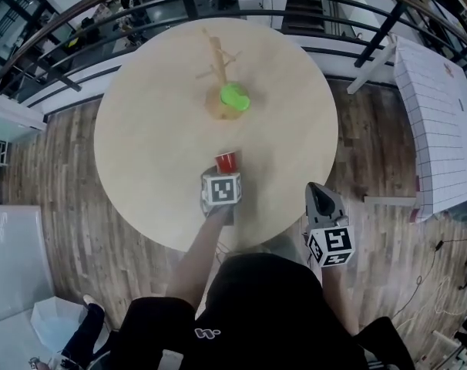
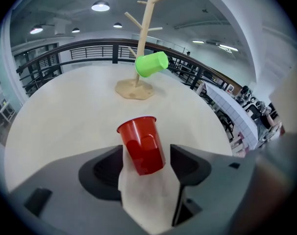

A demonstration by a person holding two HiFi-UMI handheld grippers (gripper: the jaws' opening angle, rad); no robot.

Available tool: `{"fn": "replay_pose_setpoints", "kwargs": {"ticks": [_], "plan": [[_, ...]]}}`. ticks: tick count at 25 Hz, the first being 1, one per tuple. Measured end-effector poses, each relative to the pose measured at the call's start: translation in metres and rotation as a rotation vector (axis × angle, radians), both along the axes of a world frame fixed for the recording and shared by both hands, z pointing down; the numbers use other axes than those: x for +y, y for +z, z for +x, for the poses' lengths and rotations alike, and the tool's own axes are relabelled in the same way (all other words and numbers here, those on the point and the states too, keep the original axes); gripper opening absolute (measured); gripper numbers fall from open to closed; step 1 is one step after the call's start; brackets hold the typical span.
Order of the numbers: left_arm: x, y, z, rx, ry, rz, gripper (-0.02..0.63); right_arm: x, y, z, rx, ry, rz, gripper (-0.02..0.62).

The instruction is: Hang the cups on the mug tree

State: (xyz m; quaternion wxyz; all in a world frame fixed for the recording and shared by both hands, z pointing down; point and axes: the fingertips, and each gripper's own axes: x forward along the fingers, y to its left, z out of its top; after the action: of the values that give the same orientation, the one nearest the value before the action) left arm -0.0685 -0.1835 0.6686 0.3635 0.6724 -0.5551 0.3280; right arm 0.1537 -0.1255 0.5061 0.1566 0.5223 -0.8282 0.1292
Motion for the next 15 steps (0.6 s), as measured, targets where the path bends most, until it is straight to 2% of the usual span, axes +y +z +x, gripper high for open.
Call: {"fn": "replay_pose_setpoints", "kwargs": {"ticks": [4,8,11,15], "plan": [[-0.002,0.008,0.001,0.004,-0.012,0.004,0.301,0.001,-0.002,-0.006,0.002,-0.004,0.005,0.009],[-0.004,0.010,0.000,-0.003,-0.042,0.026,0.261,0.002,-0.003,-0.009,0.006,-0.014,0.004,0.009],[-0.009,0.016,0.010,0.022,-0.019,0.060,0.256,0.003,-0.001,-0.010,0.009,-0.015,0.002,0.009],[-0.008,0.020,0.017,0.027,-0.003,0.055,0.250,0.005,0.003,-0.008,0.011,-0.015,-0.009,0.009]]}}
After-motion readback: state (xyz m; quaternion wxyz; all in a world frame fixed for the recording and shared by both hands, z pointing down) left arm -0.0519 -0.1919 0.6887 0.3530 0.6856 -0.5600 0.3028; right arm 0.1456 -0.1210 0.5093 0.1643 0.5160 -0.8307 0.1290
